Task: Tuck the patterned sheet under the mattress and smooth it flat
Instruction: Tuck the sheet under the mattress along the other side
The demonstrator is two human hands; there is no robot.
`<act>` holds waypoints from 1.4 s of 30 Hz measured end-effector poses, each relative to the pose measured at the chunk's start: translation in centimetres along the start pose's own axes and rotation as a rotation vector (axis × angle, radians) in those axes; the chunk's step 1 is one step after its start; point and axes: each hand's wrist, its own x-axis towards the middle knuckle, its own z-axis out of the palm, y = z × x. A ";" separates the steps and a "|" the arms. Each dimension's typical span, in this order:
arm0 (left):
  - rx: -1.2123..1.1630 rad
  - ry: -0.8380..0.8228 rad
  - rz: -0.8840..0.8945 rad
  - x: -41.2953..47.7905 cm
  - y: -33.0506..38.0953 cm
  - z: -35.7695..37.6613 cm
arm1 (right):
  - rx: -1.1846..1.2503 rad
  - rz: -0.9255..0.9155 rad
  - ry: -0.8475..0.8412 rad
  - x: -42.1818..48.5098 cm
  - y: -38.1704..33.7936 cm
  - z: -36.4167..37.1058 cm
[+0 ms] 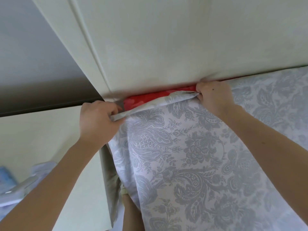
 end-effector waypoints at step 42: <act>-1.276 0.321 -0.863 -0.4 2.3 5.2 | 0.849 0.405 0.168 -2.9 -7.4 0.2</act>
